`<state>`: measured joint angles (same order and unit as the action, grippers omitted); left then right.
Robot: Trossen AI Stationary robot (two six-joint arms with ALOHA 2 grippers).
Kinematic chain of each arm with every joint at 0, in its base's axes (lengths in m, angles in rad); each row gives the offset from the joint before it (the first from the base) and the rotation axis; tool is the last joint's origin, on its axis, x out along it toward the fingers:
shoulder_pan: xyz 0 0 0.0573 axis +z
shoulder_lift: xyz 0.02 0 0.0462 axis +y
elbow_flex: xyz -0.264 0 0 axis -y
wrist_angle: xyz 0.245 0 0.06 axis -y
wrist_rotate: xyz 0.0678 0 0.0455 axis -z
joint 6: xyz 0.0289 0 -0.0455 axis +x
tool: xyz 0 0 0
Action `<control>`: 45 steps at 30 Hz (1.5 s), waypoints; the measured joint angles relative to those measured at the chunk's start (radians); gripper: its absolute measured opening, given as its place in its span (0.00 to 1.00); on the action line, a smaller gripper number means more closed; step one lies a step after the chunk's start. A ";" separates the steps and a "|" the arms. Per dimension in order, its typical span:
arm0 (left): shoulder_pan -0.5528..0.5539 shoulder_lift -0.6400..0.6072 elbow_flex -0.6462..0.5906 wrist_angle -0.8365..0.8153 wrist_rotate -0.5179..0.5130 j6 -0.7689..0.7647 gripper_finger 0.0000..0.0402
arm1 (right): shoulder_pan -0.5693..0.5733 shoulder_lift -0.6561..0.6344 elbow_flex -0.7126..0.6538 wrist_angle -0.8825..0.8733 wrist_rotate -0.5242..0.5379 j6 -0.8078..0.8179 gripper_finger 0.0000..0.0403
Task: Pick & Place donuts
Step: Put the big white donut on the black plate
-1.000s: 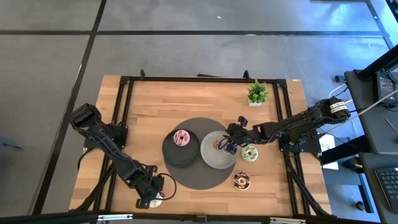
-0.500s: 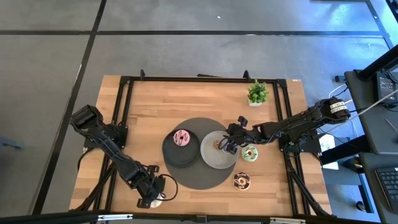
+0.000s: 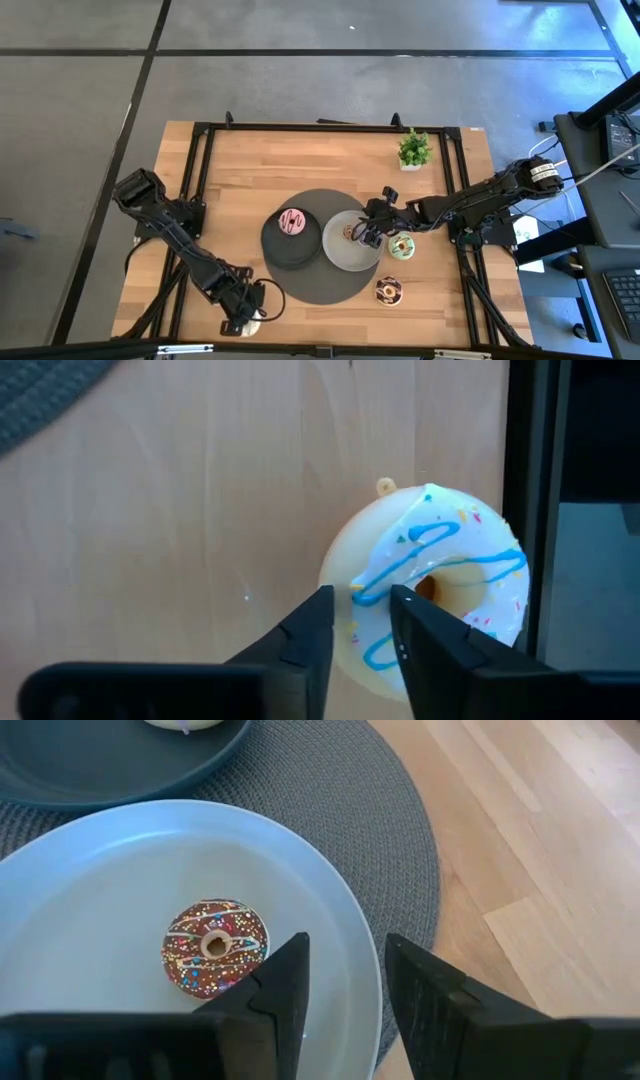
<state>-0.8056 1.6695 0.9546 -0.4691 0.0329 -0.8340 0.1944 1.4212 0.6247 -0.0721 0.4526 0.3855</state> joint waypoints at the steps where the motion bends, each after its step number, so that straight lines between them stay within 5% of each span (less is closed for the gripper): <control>1: -0.001 0.000 0.000 -0.002 0.003 -0.001 0.27 | 0.000 0.000 0.000 0.000 0.000 0.000 0.33; 11: -0.001 0.000 0.000 -0.004 0.021 -0.055 0.46 | 0.000 0.000 0.000 0.000 0.000 -0.001 0.33; 23: -0.008 0.003 0.000 0.005 0.048 -0.114 0.46 | 0.000 0.000 0.000 0.000 0.000 0.000 0.33; 33: -0.007 0.013 0.000 0.007 0.037 -0.107 0.35 | 0.000 0.000 0.000 0.000 0.000 -0.005 0.33; 45: 0.009 0.012 0.000 0.030 0.082 -0.061 0.06 | 0.000 0.000 0.000 0.000 0.000 -0.027 0.33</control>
<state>-0.7965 1.6819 0.9546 -0.4393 0.1150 -0.8950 0.1944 1.4212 0.6243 -0.0723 0.4526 0.3580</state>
